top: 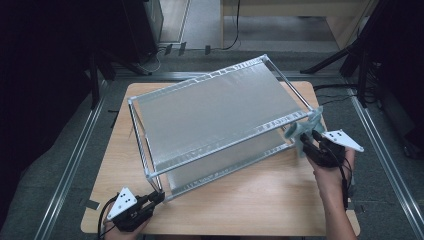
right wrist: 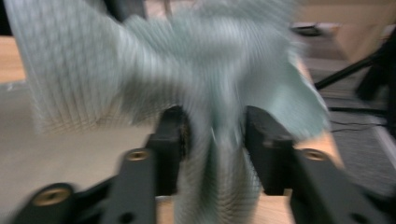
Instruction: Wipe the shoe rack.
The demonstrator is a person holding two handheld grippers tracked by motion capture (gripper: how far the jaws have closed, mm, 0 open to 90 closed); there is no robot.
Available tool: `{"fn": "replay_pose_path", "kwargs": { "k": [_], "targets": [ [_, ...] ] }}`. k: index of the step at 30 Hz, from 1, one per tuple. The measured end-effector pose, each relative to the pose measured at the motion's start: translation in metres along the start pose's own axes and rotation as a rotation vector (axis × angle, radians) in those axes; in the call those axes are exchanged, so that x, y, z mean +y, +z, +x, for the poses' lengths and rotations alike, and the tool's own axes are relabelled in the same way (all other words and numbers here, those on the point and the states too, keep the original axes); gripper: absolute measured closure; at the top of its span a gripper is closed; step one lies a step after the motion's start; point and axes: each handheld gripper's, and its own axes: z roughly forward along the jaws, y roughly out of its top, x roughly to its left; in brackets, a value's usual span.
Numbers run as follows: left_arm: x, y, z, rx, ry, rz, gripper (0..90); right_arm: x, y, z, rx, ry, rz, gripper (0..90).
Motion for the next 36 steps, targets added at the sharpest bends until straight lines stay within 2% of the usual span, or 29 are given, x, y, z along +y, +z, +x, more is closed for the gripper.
{"fn": "replay_pose_path", "kwargs": {
  "k": [3,5,8,10,11,13,16,22,24,26,28,31,32,33,36],
  "targets": [
    [0.000,0.000,0.000,0.008,0.005,0.000,79.1,-0.007,0.023,-0.001,-0.009,0.005,0.070,44.3],
    [0.000,0.000,-0.001,0.011,0.010,0.003,79.1,-0.009,0.032,-0.002,-0.021,0.034,0.071,44.4],
    [0.000,0.000,0.000,0.009,0.011,0.004,79.3,-0.009,0.039,-0.004,-0.011,0.088,0.036,58.1],
    [0.000,0.000,0.000,0.009,0.012,0.003,79.2,-0.010,0.042,-0.004,-0.003,0.102,0.026,70.9],
    [0.000,0.000,0.000,0.009,0.013,0.003,79.3,-0.011,0.044,-0.004,-0.003,0.105,0.021,72.5],
    [0.000,0.000,0.000,0.015,0.007,0.001,79.2,-0.014,0.042,-0.002,-0.015,0.110,0.012,74.0],
    [-0.001,-0.003,0.003,0.026,-0.003,0.002,79.2,-0.016,0.037,0.002,-0.036,0.089,0.016,74.5],
    [-0.001,-0.005,0.008,0.061,-0.022,-0.005,79.1,-0.026,0.015,0.004,-0.020,0.088,0.036,73.1],
    [-0.001,-0.005,0.008,0.063,-0.024,-0.006,79.1,-0.030,0.011,0.003,-0.012,0.103,0.061,69.5],
    [-0.001,-0.004,0.008,0.069,-0.029,-0.006,79.0,-0.037,0.011,0.003,-0.021,0.094,0.101,64.8],
    [-0.001,-0.004,0.008,0.069,-0.031,-0.006,79.0,-0.044,0.012,0.004,-0.030,0.087,0.150,64.3],
    [-0.001,-0.004,0.008,0.069,-0.030,-0.006,79.0,-0.054,0.013,0.004,-0.020,0.091,0.215,69.5],
    [-0.001,-0.004,0.008,0.068,-0.029,-0.006,79.0,-0.056,0.013,0.005,-0.024,0.080,0.226,73.6],
    [-0.001,-0.004,0.008,0.068,-0.025,-0.004,79.0,-0.057,0.012,0.005,-0.030,0.062,0.230,75.8],
    [-0.001,-0.004,0.008,0.070,-0.018,-0.004,79.2,-0.052,0.008,0.002,-0.030,0.069,0.220,79.4]
  ]
}}
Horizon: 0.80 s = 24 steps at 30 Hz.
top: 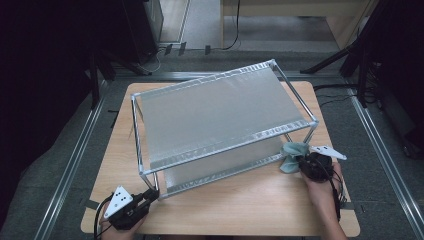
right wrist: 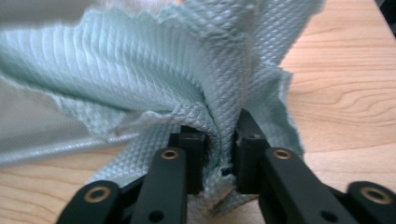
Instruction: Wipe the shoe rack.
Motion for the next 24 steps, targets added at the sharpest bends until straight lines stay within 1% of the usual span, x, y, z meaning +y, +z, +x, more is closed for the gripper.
{"fn": "replay_pose_path", "kwargs": {
  "k": [2,4,6,7,13,14,15,16,17,18,20,21,24],
  "targets": [
    [0.000,0.000,0.000,0.001,0.001,0.001,79.3,0.005,-0.006,0.001,0.003,-0.002,-0.024,80.0],
    [0.000,0.000,0.000,-0.001,0.004,0.002,79.4,0.012,-0.015,0.004,-0.007,-0.021,-0.054,80.2],
    [0.000,0.000,0.001,-0.005,0.003,0.002,79.4,0.019,-0.024,0.006,-0.004,-0.028,-0.087,80.2],
    [0.000,0.000,0.001,-0.007,0.004,0.002,79.4,0.024,-0.031,0.006,-0.002,-0.037,-0.115,80.1],
    [0.000,0.002,0.002,-0.025,-0.013,0.000,78.9,0.056,-0.065,0.011,0.012,-0.043,-0.257,79.7],
    [0.000,0.002,0.002,-0.024,-0.010,0.004,78.9,0.062,-0.071,0.013,0.011,-0.045,-0.288,79.6],
    [0.001,0.002,0.001,-0.020,-0.004,0.007,79.0,0.063,-0.073,0.013,0.014,-0.041,-0.297,79.5],
    [0.001,0.003,0.001,-0.016,0.003,0.011,79.2,0.064,-0.074,0.013,0.021,-0.027,-0.299,79.5],
    [0.002,0.004,0.000,-0.014,0.000,0.011,79.3,0.065,-0.073,0.013,0.031,-0.010,-0.302,79.6],
    [0.002,0.005,0.001,-0.016,-0.008,0.009,79.2,0.063,-0.069,0.012,0.036,-0.003,-0.287,79.5],
    [0.003,0.007,0.002,-0.020,-0.015,0.010,78.9,0.057,-0.058,0.009,0.032,-0.004,-0.243,79.6],
    [0.005,0.008,0.003,-0.028,-0.014,0.018,78.8,0.053,-0.050,0.007,0.034,-0.007,-0.215,79.6],
    [0.009,0.008,0.005,-0.041,0.008,0.053,78.9,0.037,-0.026,0.000,0.034,-0.018,-0.120,79.6]
  ]
}}
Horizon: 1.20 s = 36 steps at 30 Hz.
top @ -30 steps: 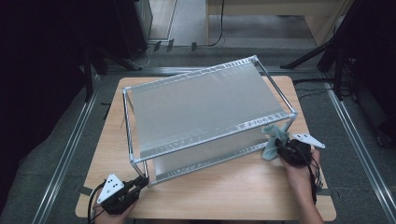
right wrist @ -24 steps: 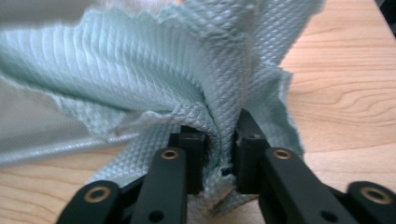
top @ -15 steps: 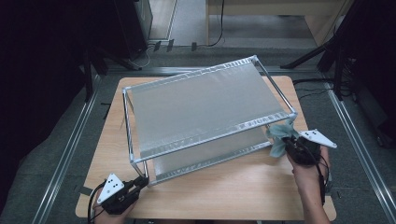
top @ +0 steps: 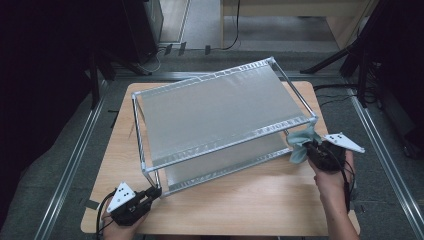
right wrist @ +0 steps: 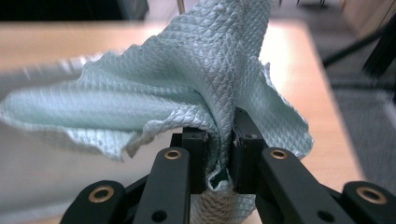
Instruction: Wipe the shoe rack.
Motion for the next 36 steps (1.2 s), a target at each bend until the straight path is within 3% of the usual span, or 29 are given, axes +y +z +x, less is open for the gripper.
{"fn": "replay_pose_path", "kwargs": {
  "k": [2,4,11,15,19,22,24,25,27,29,31,33,36],
  "targets": [
    [0.003,0.001,0.003,-0.026,0.004,0.020,78.6,-0.008,0.006,-0.003,0.013,0.010,0.039,79.7],
    [0.002,0.001,0.004,-0.022,0.014,0.012,78.9,-0.006,0.003,-0.002,0.020,0.001,0.021,79.7],
    [-0.005,0.003,0.007,-0.044,0.028,-0.007,79.1,0.030,-0.031,0.007,0.028,0.019,-0.164,79.8],
    [-0.006,0.005,0.008,-0.044,0.033,-0.012,79.2,0.034,-0.027,0.010,0.015,0.023,-0.188,79.6],
    [-0.005,0.005,0.008,-0.045,0.044,-0.010,79.5,0.019,-0.011,0.012,-0.023,0.009,-0.133,79.5],
    [-0.005,0.005,0.009,-0.050,0.044,-0.007,79.5,0.000,0.007,0.009,-0.043,0.012,-0.047,79.2],
    [-0.004,0.005,0.009,-0.046,0.044,-0.002,79.4,-0.008,0.016,0.006,-0.031,0.035,-0.001,78.8],
    [-0.004,0.005,0.008,-0.042,0.046,0.000,79.5,-0.010,0.018,0.006,-0.032,0.045,0.008,78.9],
    [-0.004,0.005,0.008,-0.041,0.049,0.002,79.7,-0.010,0.016,0.012,-0.025,0.023,0.006,79.0],
    [-0.004,0.005,0.008,-0.040,0.050,0.001,79.7,-0.006,0.011,0.019,0.011,-0.002,-0.022,79.0],
    [-0.004,0.006,0.008,-0.040,0.047,-0.003,79.7,0.000,0.006,0.026,0.051,-0.052,-0.083,78.7],
    [-0.005,0.006,0.007,-0.037,0.040,-0.010,79.6,0.005,0.003,0.031,0.053,-0.089,-0.133,77.5],
    [-0.005,0.006,0.006,-0.032,0.044,-0.008,79.7,0.007,0.005,0.027,0.019,-0.034,-0.160,77.8]
  ]
}}
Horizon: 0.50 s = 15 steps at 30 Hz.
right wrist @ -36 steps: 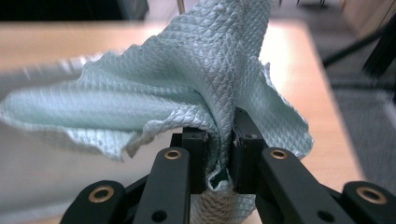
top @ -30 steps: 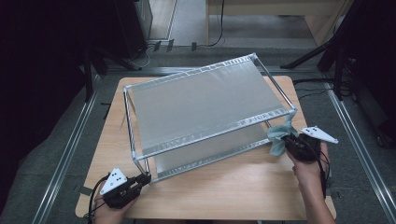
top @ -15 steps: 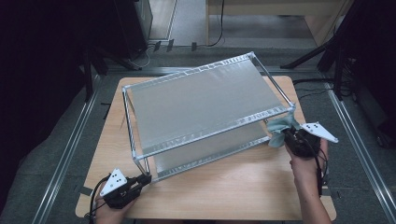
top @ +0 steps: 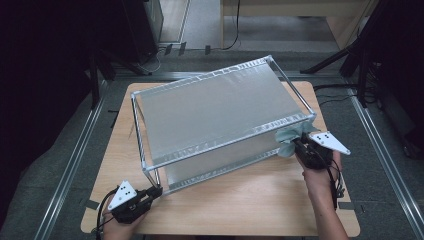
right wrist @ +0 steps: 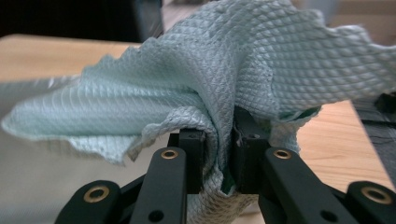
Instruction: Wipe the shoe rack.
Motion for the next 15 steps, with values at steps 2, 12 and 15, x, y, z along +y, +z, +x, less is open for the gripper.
{"fn": "replay_pose_path", "kwargs": {
  "k": [2,12,15],
  "targets": [
    [0.000,0.000,-0.001,0.006,0.001,0.001,79.8,-0.004,0.003,-0.003,-0.017,0.019,0.022,77.9],
    [0.000,0.000,-0.001,0.004,0.004,0.003,79.9,-0.020,0.017,-0.005,-0.039,0.038,0.123,77.2],
    [0.000,0.000,-0.001,0.006,0.003,0.000,79.9,-0.003,0.006,-0.002,-0.035,-0.016,0.030,77.1]
  ]
}}
